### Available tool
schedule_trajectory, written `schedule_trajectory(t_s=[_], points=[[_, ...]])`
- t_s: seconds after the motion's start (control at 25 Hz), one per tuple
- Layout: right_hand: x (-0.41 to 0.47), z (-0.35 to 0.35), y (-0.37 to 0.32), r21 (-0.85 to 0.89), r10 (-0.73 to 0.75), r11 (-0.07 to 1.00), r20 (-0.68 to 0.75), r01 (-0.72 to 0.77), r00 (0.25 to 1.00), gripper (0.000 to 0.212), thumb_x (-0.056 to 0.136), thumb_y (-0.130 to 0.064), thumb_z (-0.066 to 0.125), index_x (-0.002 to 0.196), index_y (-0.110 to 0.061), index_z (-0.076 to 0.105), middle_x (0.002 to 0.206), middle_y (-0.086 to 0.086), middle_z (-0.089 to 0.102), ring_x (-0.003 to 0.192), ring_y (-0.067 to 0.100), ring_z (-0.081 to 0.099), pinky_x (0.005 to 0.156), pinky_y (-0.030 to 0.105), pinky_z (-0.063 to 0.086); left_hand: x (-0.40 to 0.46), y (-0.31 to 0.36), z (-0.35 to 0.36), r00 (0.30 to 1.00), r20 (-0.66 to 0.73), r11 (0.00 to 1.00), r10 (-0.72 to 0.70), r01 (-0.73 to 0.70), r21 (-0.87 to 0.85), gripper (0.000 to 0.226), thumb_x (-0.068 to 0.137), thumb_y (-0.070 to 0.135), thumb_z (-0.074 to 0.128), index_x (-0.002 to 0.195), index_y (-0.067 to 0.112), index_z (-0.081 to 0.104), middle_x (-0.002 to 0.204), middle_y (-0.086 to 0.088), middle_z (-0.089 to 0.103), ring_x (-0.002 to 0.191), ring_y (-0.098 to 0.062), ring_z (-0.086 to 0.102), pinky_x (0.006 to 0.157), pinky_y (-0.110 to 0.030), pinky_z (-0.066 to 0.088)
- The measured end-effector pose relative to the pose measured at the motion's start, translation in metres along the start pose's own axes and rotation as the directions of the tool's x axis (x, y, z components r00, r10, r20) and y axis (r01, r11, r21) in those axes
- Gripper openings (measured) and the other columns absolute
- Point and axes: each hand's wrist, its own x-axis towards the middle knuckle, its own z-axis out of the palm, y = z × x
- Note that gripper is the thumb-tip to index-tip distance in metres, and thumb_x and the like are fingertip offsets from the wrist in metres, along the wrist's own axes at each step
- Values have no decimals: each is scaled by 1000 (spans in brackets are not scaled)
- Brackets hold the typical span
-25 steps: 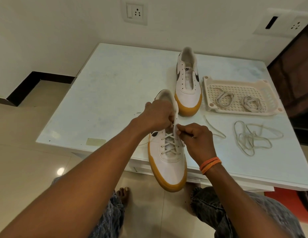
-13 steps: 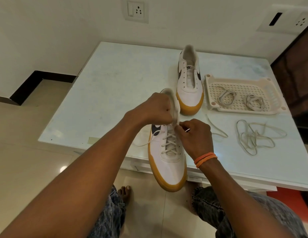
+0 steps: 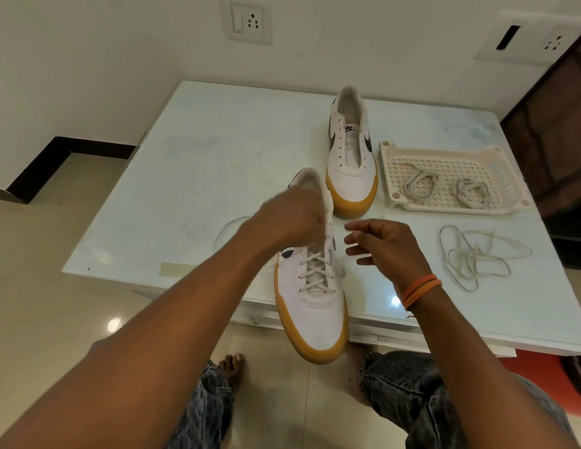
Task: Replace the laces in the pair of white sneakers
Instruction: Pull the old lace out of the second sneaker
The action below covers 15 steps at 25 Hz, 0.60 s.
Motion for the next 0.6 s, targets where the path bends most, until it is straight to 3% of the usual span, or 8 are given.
schedule_trajectory(t_s=[0.08,0.16,0.2,0.28,0.36,0.48,0.6], points=[[6,2,4,-274,-359,894,37,355,933,51,84,14,49,122,-16,63,109,10,63,91,20,65,80,19,53,-1,6,10,992,124,999,-38,42,-32,21,80,23,76,81,7,62,72,1,60,72,-19,62,66,-30,52],[14,7,9,-456,-533,670,255,587,807,64,80,18,50,132,-18,58,116,11,52,103,16,53,85,14,45,-1,5,14,991,132,999,-29,31,-19,19,83,25,75,83,8,65,74,0,60,75,-18,60,62,-25,44],[17,10,8,-470,-524,638,314,609,792,59,83,15,53,130,-21,59,116,10,49,104,16,51,85,17,44,-2,4,14,991,135,999,-19,23,-26,19,84,23,74,89,6,69,80,-2,64,77,-17,60,63,-23,44],[22,13,8,-492,-520,637,295,594,801,45,88,4,59,123,-23,64,111,6,49,97,16,53,79,27,50,-1,6,15,990,138,997,-20,30,-68,20,84,21,74,99,8,73,91,-5,70,84,-18,64,70,-24,49],[22,14,8,-500,-534,644,249,580,808,34,88,-1,64,115,-21,67,102,4,51,86,16,55,72,34,54,0,8,17,989,150,999,1,5,-41,16,85,20,72,94,7,72,85,-4,68,82,-17,64,76,-27,52],[21,12,6,-483,-516,677,227,555,826,26,90,-8,64,112,-22,67,96,2,49,80,16,54,69,39,54,-5,2,0,950,303,996,74,-57,-64,19,82,17,69,69,4,67,63,-6,59,65,-16,56,67,-31,46],[19,8,5,-477,-442,723,235,499,866,19,93,-15,61,109,-24,67,95,2,48,84,17,54,74,39,53,-15,-22,-28,882,464,982,86,4,-188,8,77,17,76,80,10,77,80,-4,73,80,-12,63,84,-36,51]])
